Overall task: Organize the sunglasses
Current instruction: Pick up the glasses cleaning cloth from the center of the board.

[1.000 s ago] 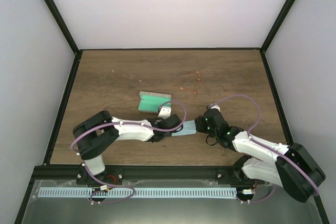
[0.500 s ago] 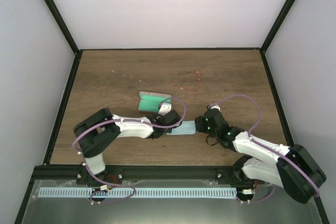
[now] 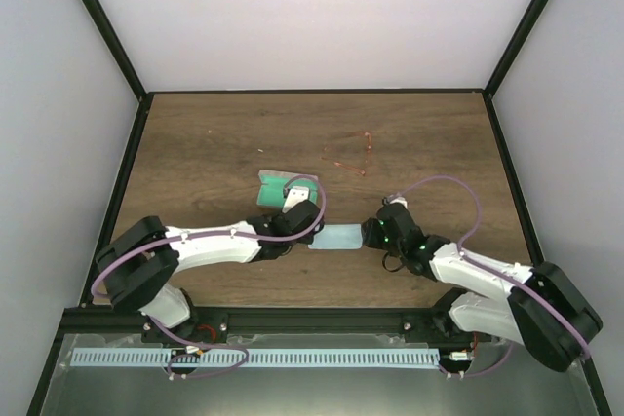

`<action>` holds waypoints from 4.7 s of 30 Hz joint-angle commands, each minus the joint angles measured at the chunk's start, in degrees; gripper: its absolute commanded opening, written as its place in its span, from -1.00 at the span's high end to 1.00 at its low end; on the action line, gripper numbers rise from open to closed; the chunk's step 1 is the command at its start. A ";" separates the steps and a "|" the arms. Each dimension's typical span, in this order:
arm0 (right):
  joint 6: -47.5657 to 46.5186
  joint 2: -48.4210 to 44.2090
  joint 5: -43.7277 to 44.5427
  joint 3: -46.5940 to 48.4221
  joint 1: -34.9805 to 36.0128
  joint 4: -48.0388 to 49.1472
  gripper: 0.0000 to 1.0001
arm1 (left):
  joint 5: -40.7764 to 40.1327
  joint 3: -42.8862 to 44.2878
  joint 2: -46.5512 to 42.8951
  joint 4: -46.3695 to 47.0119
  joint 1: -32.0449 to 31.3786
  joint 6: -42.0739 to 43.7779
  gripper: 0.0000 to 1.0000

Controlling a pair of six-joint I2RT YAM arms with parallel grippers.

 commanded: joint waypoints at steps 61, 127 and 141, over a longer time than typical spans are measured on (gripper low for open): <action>-0.38 -0.52 2.48 1.58 2.63 -0.59 0.04 | 7.26 -1.28 11.70 3.12 -3.57 -7.71 0.79; -2.84 13.40 -1.52 6.12 5.71 1.75 0.89 | 5.56 -1.32 9.22 2.74 -3.66 -6.82 0.92; -2.88 8.02 -1.13 5.33 6.23 1.58 0.99 | 3.30 -2.03 6.07 2.54 -3.66 -6.93 0.92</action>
